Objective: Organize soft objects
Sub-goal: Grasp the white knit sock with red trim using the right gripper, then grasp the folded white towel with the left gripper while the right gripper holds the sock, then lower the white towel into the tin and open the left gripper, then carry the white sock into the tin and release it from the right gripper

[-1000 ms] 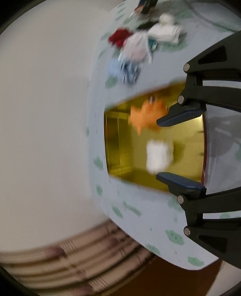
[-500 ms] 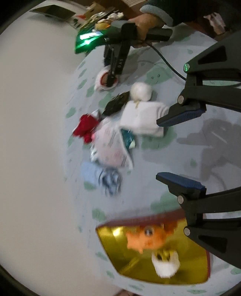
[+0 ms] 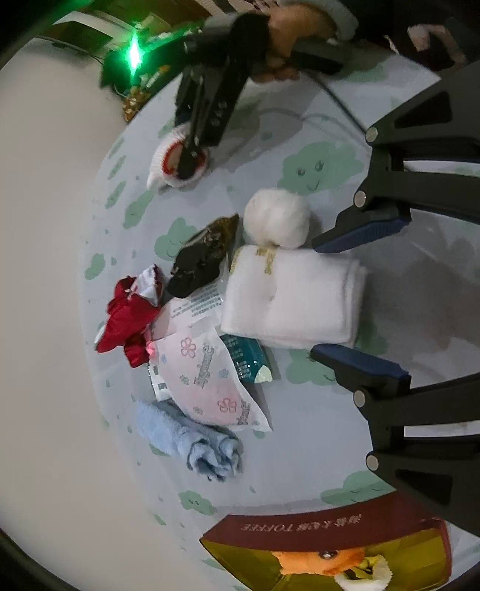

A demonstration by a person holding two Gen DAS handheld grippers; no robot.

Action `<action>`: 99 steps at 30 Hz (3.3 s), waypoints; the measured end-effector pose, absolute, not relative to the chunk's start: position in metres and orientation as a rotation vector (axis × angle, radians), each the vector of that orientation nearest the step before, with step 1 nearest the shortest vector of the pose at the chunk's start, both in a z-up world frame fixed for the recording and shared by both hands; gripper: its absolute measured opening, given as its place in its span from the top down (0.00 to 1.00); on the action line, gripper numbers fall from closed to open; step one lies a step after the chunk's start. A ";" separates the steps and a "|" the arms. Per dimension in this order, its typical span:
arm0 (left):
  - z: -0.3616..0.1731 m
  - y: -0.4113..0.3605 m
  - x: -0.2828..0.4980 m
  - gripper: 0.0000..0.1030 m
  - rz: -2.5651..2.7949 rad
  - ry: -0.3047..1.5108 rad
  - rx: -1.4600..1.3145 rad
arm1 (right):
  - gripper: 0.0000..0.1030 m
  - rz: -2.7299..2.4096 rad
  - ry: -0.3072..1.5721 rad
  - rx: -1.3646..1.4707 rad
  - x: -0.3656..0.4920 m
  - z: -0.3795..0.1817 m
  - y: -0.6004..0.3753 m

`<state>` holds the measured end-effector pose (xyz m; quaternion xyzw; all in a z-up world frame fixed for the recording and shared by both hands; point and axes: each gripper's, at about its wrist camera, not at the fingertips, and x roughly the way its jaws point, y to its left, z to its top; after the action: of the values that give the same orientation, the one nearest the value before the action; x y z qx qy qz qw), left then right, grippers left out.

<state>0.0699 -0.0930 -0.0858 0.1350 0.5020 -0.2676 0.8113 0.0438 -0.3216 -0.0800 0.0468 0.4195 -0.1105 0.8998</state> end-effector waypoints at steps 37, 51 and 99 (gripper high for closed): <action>-0.026 -0.012 0.080 0.72 -0.344 0.914 0.168 | 0.57 -0.217 0.864 0.110 0.044 -0.081 -0.320; -0.018 0.115 0.136 0.72 -0.038 0.953 -0.006 | 0.54 -0.218 0.870 0.093 0.045 -0.081 -0.318; -0.016 0.149 0.073 0.48 0.122 0.845 0.074 | 0.66 -0.254 0.870 0.050 0.046 -0.077 -0.313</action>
<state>0.0730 0.1489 -0.0157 0.0360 0.4099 0.0593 0.9095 0.0461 -0.3125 -0.0767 0.0242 0.4203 -0.1228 0.8987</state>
